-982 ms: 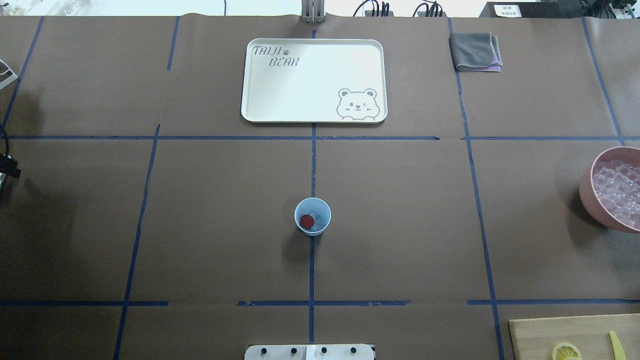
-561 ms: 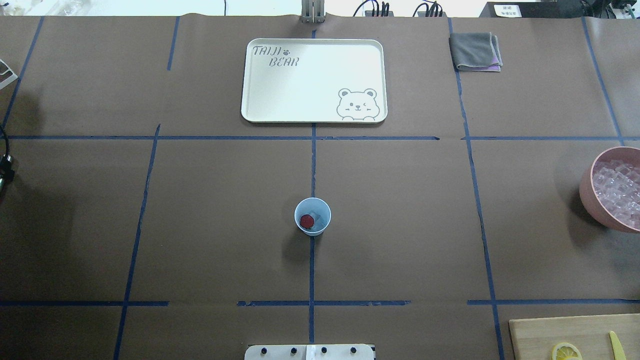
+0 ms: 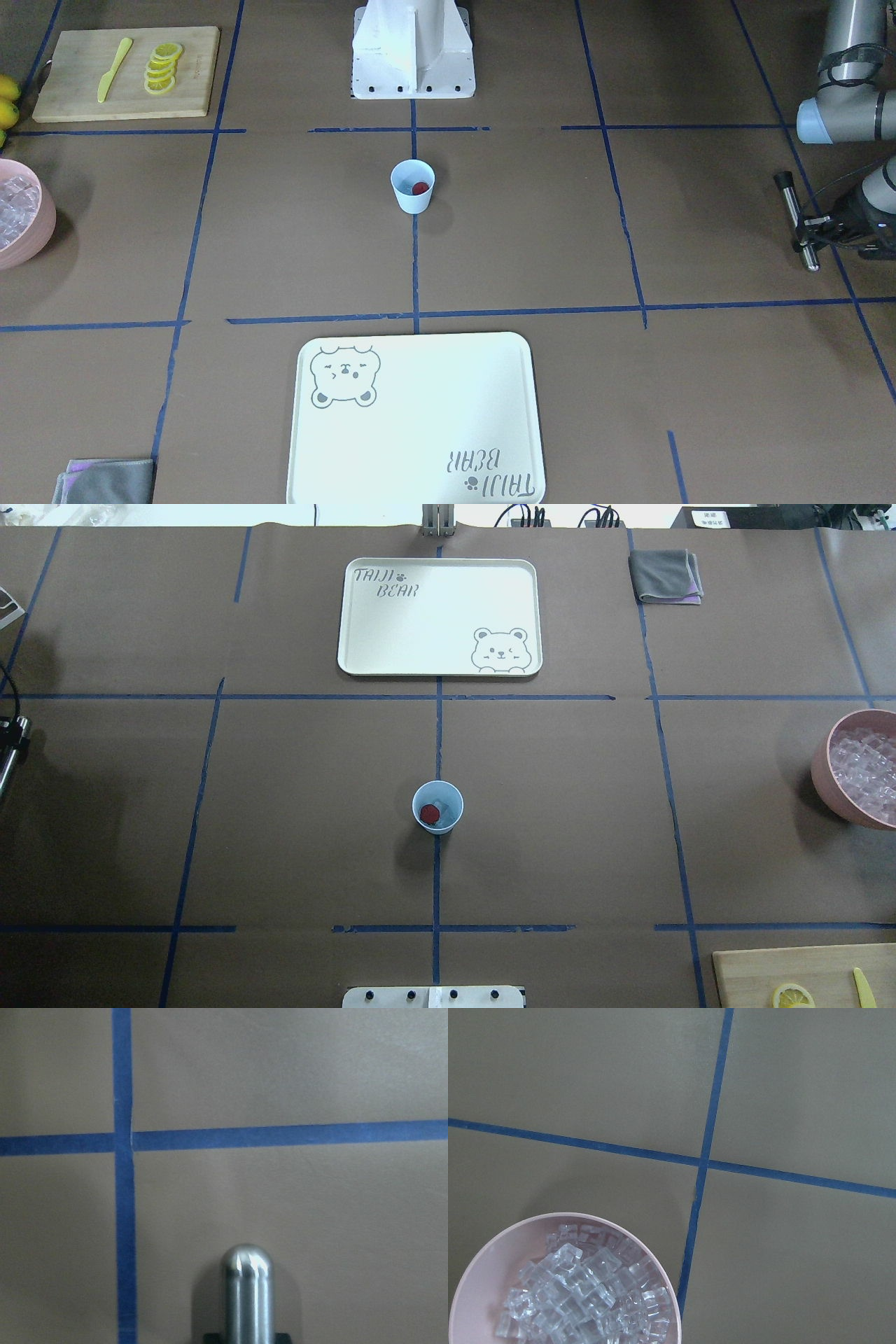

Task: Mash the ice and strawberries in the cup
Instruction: 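Close the left gripper on the steel pestle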

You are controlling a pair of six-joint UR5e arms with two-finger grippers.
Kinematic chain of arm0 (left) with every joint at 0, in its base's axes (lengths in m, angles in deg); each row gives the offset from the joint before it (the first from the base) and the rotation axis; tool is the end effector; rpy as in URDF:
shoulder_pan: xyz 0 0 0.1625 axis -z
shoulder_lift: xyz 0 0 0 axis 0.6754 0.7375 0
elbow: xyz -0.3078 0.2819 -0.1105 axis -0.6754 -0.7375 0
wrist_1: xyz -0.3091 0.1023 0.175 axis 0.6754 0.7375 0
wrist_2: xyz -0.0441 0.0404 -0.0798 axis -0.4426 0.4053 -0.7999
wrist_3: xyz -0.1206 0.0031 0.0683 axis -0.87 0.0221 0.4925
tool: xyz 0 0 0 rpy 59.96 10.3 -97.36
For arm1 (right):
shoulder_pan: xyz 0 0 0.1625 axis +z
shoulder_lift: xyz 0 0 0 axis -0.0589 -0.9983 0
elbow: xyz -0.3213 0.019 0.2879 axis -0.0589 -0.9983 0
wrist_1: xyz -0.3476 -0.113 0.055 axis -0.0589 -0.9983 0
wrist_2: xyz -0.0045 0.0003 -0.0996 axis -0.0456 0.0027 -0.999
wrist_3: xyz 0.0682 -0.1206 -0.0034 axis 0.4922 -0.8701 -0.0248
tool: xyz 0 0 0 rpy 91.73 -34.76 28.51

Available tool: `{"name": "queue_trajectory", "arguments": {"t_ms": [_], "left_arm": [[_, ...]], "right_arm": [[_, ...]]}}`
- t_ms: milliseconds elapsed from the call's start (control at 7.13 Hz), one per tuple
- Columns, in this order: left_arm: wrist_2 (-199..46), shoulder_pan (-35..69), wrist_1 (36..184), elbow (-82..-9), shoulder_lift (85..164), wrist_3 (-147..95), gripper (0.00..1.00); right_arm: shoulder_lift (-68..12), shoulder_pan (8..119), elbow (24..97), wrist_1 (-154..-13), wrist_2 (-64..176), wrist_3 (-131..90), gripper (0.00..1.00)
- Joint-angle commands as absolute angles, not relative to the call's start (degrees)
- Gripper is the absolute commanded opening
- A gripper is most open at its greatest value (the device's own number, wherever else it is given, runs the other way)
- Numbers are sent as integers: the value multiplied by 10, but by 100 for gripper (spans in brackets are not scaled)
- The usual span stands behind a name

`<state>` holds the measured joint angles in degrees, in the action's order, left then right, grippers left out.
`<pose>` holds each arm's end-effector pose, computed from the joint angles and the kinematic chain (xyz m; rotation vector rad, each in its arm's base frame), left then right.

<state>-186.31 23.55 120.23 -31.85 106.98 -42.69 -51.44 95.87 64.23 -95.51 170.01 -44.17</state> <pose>0.1607 -0.4652 0.7081 0.0559 0.8251 0.0411 0.0502 -0.4248 0.6578 0.1459 -0.8127 -0.1109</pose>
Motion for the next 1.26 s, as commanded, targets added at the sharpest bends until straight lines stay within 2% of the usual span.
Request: {"name": "queue_trajectory", "arguments": {"t_ms": [0, 421, 702, 982, 1123], "left_arm": [[-1897, 262, 1197, -376, 1073, -426, 0], [-1868, 265, 1197, -501, 1135, -421, 0], [-1839, 264, 1204, -548, 1189, -446, 0], [-1760, 248, 1237, -622, 1200, -509, 0], [-1743, 234, 1292, -634, 1200, -556, 0]], "right_arm": [[-514, 958, 643, -955, 1700, -441, 99], [-514, 958, 646, -954, 1700, -440, 99], [-510, 959, 655, -954, 1700, -441, 99], [-510, 958, 657, -955, 1701, -441, 99], [-510, 958, 657, -955, 1701, -440, 99]]}}
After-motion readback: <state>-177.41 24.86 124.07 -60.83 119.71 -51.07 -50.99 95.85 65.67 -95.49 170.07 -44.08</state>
